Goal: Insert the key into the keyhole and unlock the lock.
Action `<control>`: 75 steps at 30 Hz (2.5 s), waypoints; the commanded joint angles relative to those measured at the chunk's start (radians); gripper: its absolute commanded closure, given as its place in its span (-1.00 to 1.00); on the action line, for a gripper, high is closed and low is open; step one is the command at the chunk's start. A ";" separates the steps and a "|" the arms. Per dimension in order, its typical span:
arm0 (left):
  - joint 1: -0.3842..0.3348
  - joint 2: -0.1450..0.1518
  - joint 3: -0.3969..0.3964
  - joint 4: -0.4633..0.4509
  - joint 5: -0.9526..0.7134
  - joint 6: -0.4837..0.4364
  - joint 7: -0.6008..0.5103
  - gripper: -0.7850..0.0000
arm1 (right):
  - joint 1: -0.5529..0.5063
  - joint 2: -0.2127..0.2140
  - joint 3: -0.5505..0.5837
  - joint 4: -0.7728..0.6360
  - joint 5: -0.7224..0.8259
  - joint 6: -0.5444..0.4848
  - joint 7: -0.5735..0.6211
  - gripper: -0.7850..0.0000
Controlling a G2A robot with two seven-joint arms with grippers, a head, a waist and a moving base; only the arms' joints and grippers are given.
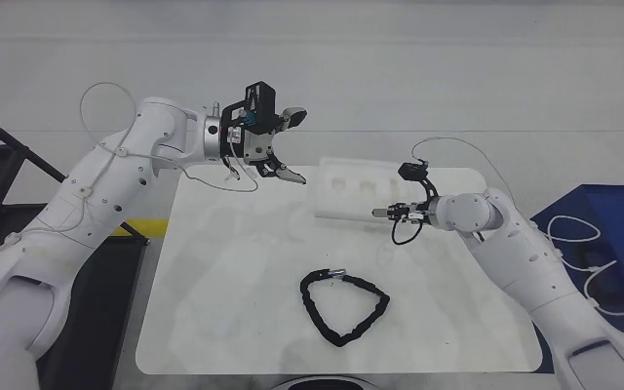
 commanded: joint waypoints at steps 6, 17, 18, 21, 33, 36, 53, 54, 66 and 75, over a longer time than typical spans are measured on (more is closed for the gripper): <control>0.000 0.000 0.000 0.000 0.000 0.000 0.000 -1.00 | 0.060 -0.028 -0.043 0.087 -0.028 -0.057 0.021 -1.00; 0.000 0.000 0.000 0.000 0.000 0.000 0.000 -1.00 | 0.131 -0.086 -0.114 0.230 -0.062 -0.093 -0.005 -0.01; 0.000 0.000 0.000 0.000 0.000 0.000 0.000 -1.00 | 0.138 -0.091 -0.120 0.241 -0.069 -0.093 -0.005 -0.02; 0.000 0.000 0.000 0.000 0.000 0.000 0.000 -1.00 | 0.156 -0.104 -0.135 0.272 -0.088 -0.085 -0.008 0.00; 0.000 0.000 0.000 0.000 0.000 0.000 0.000 -1.00 | 0.198 -0.151 -0.179 0.367 -0.161 -0.032 -0.020 0.18; 0.000 0.000 0.000 0.000 0.000 0.000 0.000 -1.00 | 0.200 -0.160 -0.179 0.390 -0.160 -0.028 -0.030 0.22; 0.000 0.000 0.000 0.000 0.000 0.000 0.000 -1.00 | 0.222 -0.193 -0.181 0.459 -0.211 0.006 -0.033 1.00; 0.000 0.000 0.000 0.000 0.000 0.000 0.000 -1.00 | 0.224 -0.194 -0.180 0.459 -0.215 0.006 -0.032 1.00; 0.000 0.000 0.000 0.000 0.000 0.000 0.000 -1.00 | 0.250 -0.177 -0.134 0.403 -0.242 0.010 0.066 1.00; 0.000 0.000 0.000 0.000 0.000 0.000 0.000 -1.00 | 0.236 -0.127 -0.019 0.298 -0.185 0.030 0.179 1.00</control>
